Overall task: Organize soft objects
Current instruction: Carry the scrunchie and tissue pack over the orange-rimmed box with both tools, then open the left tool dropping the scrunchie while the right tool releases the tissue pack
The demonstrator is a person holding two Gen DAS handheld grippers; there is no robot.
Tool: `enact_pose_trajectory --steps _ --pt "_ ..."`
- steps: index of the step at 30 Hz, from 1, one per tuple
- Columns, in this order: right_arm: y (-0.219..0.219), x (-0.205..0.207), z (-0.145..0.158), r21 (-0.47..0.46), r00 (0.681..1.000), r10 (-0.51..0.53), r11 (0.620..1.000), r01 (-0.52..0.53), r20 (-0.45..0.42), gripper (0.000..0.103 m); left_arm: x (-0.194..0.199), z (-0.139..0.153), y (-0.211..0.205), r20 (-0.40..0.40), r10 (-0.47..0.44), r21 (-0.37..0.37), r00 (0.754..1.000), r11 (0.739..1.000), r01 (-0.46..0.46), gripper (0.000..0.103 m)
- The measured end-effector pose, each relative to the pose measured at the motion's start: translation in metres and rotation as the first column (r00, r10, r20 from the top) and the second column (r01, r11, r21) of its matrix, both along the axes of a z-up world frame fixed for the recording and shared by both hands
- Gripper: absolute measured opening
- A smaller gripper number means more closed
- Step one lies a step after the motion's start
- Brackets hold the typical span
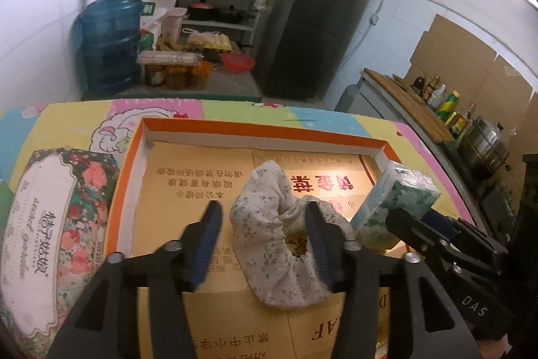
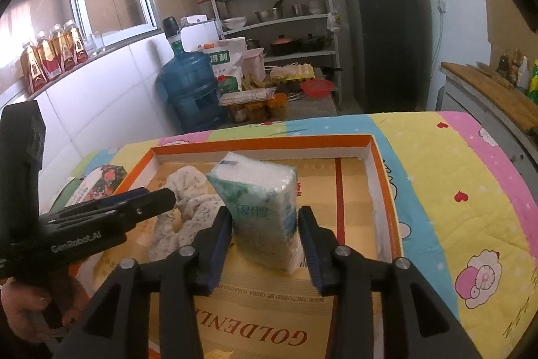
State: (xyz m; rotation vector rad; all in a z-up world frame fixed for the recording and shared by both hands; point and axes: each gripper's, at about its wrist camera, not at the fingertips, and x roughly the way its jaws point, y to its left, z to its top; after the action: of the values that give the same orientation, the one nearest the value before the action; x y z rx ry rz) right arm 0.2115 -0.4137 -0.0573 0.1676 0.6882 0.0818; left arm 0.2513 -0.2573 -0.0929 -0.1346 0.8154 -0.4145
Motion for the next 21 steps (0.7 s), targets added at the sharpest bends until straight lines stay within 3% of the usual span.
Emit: enact_pose_trajectory --steps 2,21 --pt "-0.001 -0.001 0.001 -0.001 1.000 -0.001 1.000 0.001 0.007 0.065 -0.002 0.002 0.002 0.012 0.007 0.001 1.000 1.000 -0.007 0.058" --pt "0.005 -0.028 0.030 -0.006 0.994 -0.030 1.000 0.031 0.110 0.066 -0.055 0.056 0.016 0.161 -0.011 0.018 0.987 1.000 0.008 0.059"
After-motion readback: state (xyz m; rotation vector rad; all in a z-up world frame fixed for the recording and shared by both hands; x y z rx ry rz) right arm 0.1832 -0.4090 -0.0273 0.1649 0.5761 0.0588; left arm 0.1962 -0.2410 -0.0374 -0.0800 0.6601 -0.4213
